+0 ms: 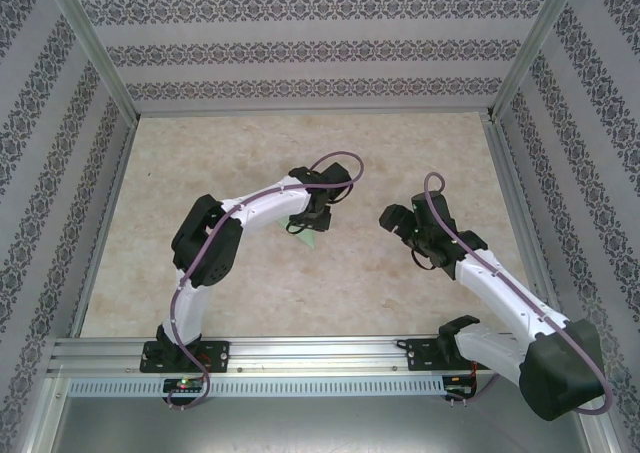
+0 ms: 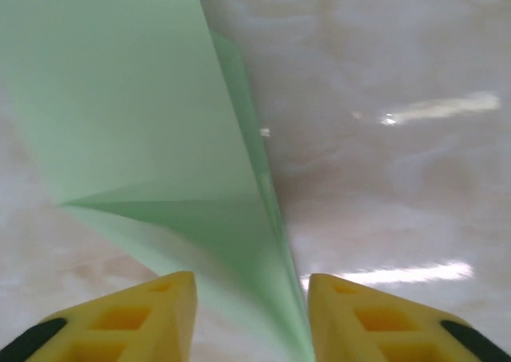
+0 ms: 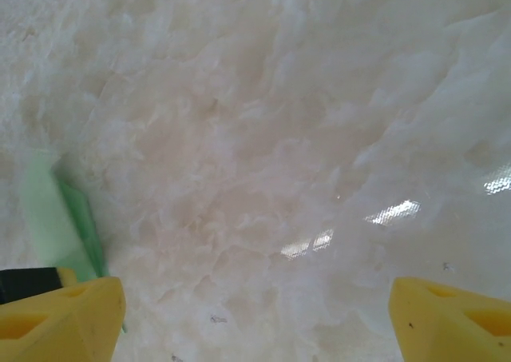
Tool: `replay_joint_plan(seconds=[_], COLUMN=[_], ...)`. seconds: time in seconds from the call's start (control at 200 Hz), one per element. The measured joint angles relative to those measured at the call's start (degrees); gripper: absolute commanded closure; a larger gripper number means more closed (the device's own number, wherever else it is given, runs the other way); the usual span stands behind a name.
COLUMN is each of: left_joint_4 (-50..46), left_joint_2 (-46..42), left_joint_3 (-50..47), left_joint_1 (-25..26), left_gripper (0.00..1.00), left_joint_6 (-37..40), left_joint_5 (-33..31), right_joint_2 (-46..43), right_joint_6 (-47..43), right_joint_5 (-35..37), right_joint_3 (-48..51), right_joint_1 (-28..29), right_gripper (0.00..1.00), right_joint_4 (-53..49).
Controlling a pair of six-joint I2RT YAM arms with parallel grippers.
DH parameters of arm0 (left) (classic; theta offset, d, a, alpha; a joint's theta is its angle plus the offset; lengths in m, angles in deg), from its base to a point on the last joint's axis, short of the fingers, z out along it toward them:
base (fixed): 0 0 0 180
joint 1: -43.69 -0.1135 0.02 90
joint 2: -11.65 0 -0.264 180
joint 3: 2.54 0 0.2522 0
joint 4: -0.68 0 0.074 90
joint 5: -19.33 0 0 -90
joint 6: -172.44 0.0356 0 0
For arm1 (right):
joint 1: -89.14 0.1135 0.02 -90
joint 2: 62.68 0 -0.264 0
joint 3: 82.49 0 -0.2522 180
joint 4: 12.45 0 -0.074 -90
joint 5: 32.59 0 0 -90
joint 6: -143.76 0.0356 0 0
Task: Fold a paper plane with a square sheet of paper (pick it up from the middle)
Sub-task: Turn over the paper at the center of the table, then move the paper to the center of the table.
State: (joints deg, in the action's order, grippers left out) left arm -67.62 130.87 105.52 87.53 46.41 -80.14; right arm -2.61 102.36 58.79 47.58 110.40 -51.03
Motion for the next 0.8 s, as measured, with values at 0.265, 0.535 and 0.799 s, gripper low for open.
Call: replay_joint_plan(seconds=[0.265, 0.535, 0.799], left_joint_4=[9.7, 15.78, 16.31], left_joint_2=[-12.09, -24.87, -29.51], left_joint_3=[-10.51, -24.94, -33.48], left_joint_1=[-8.48, -22.32, -28.96], left_gripper=[0.34, 0.2, 0.18], left_joint_6=[-1.99, -3.67, -3.48], left_joint_5=[14.36, 18.16, 19.65], right_joint_2=[10.73, 29.18, 45.72], right_joint_6=[1.77, 4.76, 4.87], right_joint_5=[-0.15, -0.09, -1.73], right_joint_3=[-4.83, -20.17, -35.17], right_joint_1=[8.96, 22.73, 27.5], right_gripper=[0.18, 0.38, 0.42], right_joint_4=[0.81, 6.16, 9.6])
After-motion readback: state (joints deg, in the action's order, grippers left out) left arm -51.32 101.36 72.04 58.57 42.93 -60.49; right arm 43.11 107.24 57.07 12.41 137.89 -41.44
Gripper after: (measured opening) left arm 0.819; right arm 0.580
